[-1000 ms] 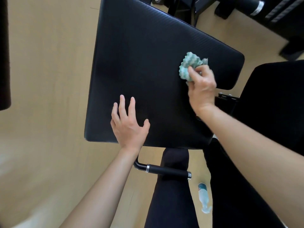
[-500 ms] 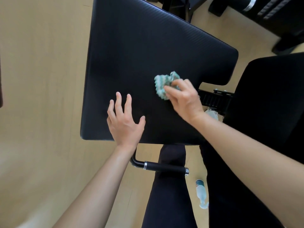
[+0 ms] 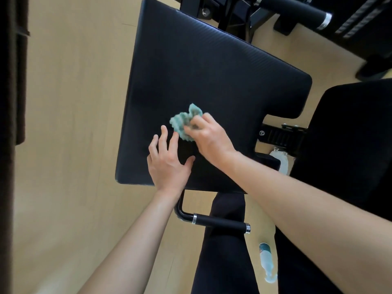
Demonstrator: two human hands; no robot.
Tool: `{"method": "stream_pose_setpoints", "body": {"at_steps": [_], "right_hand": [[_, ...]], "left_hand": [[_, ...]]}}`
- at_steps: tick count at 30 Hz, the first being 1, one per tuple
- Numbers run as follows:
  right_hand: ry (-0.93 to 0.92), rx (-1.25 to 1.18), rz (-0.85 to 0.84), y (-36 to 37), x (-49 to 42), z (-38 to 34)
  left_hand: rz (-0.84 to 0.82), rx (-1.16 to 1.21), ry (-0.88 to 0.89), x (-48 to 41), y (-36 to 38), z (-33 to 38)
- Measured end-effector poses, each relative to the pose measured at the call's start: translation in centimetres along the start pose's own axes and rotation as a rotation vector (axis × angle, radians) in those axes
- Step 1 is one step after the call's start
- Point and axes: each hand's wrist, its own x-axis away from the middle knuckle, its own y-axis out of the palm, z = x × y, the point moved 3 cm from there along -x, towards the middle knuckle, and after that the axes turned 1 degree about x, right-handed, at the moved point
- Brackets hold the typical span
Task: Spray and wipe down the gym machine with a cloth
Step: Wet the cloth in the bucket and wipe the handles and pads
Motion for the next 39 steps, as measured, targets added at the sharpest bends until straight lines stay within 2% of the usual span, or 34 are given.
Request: {"method": "stream_pose_setpoints", "body": {"at_steps": [4, 5, 8, 10, 12, 15, 18, 21, 24, 26, 30, 33, 39], "right_hand": [[-0.021, 0.035, -0.164, -0.1, 7.5, -0.5], [0.029, 0.041, -0.241, -0.6, 8.7, -0.6], [0.290, 0.084, -0.643, -2.5, 11.1, -0.7], [0.500, 0.048, -0.772, -4.1, 12.6, -0.7], [0.707, -0.116, -0.676, -6.3, 13.0, -0.5], [0.875, -0.474, -0.558, -10.8, 12.7, -1.8], [0.894, -0.818, -0.518, -15.2, 12.3, -4.3], [0.840, -1.016, -0.609, -18.3, 12.8, -6.8], [0.720, -0.927, -0.680, -20.7, 13.3, -9.4], [0.647, -0.825, -0.603, -22.0, 13.4, -11.0], [0.582, -0.770, -0.450, -23.7, 13.5, -15.1], [0.590, -0.764, -0.401, -23.5, 14.2, -18.8], [0.643, -0.713, -0.293, -20.8, 15.8, -27.3]], "left_hand": [[-0.112, -0.048, 0.012, 0.3, -0.1, 0.1], [-0.158, -0.063, 0.024, 0.5, -0.3, 0.2], [-0.272, -0.034, 0.043, 1.3, -1.6, 0.6], [-0.322, 0.021, 0.038, 2.4, -3.0, 1.4], [-0.361, 0.115, 0.013, 4.0, -4.5, 2.3], [-0.422, 0.368, -0.044, 6.9, -7.2, 4.0], [-0.477, 0.628, -0.099, 10.5, -9.6, 5.9], [-0.451, 0.874, -0.201, 13.5, -11.7, 6.8], [-0.365, 1.037, -0.252, 15.8, -14.1, 6.3], [-0.294, 1.079, -0.241, 17.2, -15.6, 5.4], [-0.183, 1.243, -0.213, 19.7, -18.5, 3.0], [-0.116, 1.409, -0.250, 21.6, -20.5, 0.0], [-0.130, 1.636, -0.320, 25.9, -22.6, -8.1]]}}
